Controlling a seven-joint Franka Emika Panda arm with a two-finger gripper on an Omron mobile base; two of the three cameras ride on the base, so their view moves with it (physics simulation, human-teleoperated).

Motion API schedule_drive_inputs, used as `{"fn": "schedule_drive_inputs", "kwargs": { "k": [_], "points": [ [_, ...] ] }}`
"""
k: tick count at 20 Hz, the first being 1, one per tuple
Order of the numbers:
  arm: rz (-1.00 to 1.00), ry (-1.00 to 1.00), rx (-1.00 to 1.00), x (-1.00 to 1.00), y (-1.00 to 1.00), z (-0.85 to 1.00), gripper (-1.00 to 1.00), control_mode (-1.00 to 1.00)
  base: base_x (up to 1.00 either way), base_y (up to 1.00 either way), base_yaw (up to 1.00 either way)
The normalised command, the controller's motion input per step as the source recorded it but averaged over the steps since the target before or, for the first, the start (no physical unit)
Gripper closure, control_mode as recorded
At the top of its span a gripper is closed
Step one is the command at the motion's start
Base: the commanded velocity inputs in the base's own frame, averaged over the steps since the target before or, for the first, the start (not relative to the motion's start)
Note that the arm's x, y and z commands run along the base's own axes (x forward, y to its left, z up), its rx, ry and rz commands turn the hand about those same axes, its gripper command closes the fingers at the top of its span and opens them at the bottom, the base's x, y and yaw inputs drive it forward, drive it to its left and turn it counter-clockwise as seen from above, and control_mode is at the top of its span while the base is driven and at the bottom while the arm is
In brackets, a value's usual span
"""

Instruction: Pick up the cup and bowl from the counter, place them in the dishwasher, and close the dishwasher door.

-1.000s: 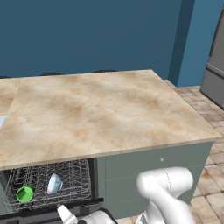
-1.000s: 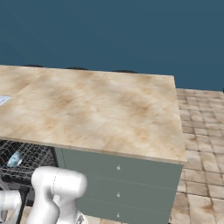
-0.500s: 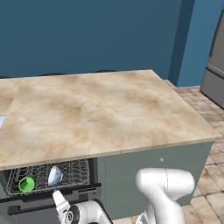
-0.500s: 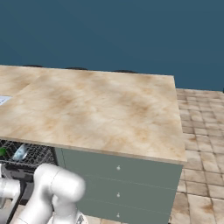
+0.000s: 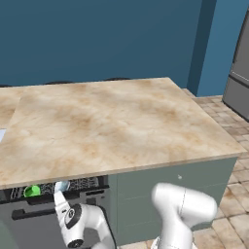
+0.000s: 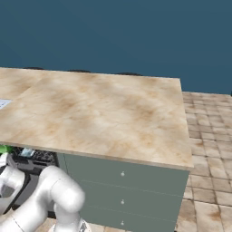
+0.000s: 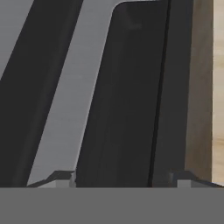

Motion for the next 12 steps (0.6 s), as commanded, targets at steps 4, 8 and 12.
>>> {"fn": "schedule_drive_inputs", "kwargs": {
  "k": [4,8,12],
  "points": [
    [0.0,0.0,0.0,1.0,0.1,-0.28,-1.0,-1.0,0.0,0.0,0.0],
    [0.0,0.0,0.0,0.91,0.17,-0.53,-1.0,-1.0,0.0,0.0,0.0],
    [0.0,0.0,-0.02,0.8,0.19,-0.77,-1.0,-1.0,0.0,0.0,0.0]
  ]
}}
